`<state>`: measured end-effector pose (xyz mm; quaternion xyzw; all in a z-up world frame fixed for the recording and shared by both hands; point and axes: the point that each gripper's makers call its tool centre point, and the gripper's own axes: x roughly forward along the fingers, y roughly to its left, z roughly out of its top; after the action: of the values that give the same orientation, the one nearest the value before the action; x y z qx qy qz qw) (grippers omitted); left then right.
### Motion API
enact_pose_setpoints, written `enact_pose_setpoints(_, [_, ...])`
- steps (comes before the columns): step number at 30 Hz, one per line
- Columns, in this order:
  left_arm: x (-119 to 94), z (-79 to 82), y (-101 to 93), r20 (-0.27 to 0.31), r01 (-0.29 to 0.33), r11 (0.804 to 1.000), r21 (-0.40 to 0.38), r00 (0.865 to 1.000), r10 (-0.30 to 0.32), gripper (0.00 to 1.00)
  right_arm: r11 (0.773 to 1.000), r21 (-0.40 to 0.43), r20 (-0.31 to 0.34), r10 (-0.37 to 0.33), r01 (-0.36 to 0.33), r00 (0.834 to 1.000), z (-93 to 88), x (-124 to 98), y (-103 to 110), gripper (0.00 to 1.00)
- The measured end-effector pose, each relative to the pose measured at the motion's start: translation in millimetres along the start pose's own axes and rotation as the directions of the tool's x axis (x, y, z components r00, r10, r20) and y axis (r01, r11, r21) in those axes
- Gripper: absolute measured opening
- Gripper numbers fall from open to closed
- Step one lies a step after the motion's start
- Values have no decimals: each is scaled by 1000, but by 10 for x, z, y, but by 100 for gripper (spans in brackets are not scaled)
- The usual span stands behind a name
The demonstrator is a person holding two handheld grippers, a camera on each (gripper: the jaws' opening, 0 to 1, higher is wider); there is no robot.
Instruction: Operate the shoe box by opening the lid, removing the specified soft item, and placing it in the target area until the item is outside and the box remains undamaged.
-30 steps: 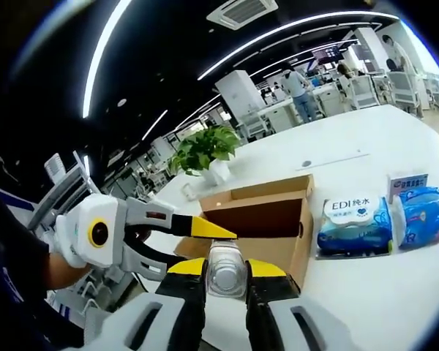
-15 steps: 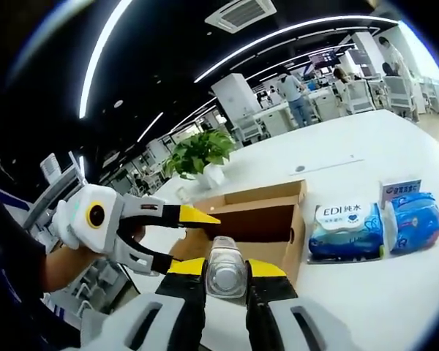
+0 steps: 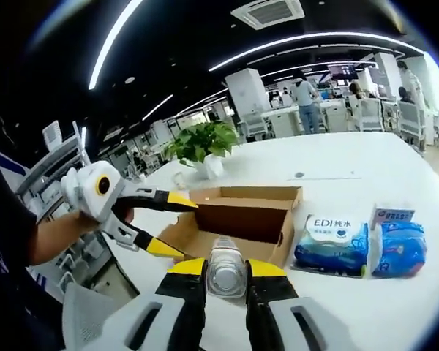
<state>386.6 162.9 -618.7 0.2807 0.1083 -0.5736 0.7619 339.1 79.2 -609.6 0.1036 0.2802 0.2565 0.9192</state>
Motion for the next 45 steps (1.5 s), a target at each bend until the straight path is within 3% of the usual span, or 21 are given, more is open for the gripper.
enact_pose_setpoints(5, [-96,-72,68,-1,-30,995,-95,1000,30,52,999,-31,-13,-15,14,1000,-2,-45,-52,15])
enact_pose_setpoints(26, [-374,-322,233,-52,-139,973,-182,990,132,61,976,-209,-57,-76,63,995,286,-272,-519,15])
enact_pose_setpoints(32, [-495,-384,247,-52,-170,954,-247,985,162,65,949,-312,-104,-80,44,991,427,-301,-666,15])
enact_pose_setpoints(36, [-578,-399,257,-44,-200,935,-292,980,195,68,907,-419,-167,-101,22,981,471,-309,-778,15])
enact_pose_setpoints(38, [-618,-402,256,-33,-207,933,-293,978,207,67,904,-428,-185,-94,6,978,493,-291,-804,15])
enact_pose_setpoints(40, [-644,-417,263,-32,-214,932,-293,976,214,68,869,-494,-215,-112,-9,970,502,-278,-880,15])
enact_pose_setpoints(45, [-707,-461,260,-46,-224,923,-312,974,221,73,828,-559,-253,-119,-44,960,547,-244,-951,15])
